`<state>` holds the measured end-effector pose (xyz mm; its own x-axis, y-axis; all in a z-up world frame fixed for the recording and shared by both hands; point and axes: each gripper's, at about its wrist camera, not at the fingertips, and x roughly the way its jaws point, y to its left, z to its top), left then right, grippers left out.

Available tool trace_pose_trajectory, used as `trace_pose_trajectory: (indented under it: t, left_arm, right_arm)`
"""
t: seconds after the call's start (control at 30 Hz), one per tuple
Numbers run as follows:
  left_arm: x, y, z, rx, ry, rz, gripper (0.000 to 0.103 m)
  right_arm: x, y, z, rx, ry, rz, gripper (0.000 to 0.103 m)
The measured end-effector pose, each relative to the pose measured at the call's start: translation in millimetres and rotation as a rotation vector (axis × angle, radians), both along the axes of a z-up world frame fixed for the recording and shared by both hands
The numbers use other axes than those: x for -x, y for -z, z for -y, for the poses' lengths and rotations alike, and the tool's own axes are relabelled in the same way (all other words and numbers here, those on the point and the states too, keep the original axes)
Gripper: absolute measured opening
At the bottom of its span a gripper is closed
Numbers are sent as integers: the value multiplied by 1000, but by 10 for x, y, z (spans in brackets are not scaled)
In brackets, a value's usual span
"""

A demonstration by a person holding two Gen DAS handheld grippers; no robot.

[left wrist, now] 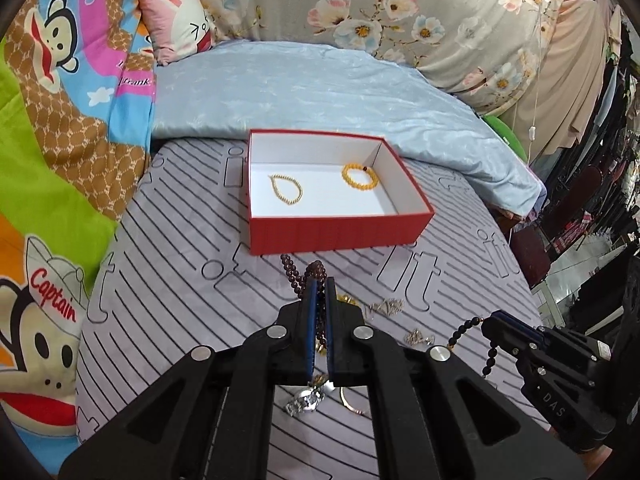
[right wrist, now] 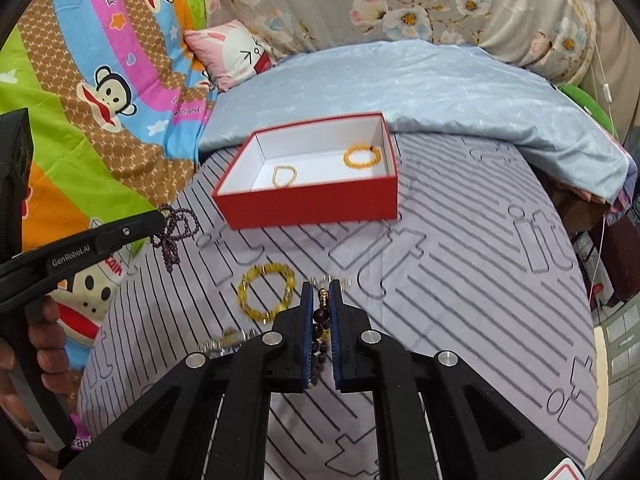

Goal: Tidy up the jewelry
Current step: 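Lift both held bead bracelets and carry them into the red box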

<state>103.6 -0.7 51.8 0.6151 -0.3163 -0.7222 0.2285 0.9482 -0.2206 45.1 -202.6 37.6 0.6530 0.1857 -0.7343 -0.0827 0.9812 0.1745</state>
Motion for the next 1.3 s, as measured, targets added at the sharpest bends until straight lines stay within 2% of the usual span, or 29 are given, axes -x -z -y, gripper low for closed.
trace_pose_trajectory:
  t: [0.4,0.6,0.9,1.3]
  left_arm:
    - [-580,-320,157,0,3,87,3]
    - [-998,-297,236,-9,-2,94,3]
    - [-1643,-118,303,-31,-15,82,3]
    - [-2243,239,411,-61,-15,26,3]
  right_arm:
    - [-709,-402,2,5,-19,110,7]
    - [-1213,-443,-9,8,-26,117,7]
    - [-1941,-284,-132,-25,-47,74,7]
    - [-2648,180,-215,-87,-64,-36,7]
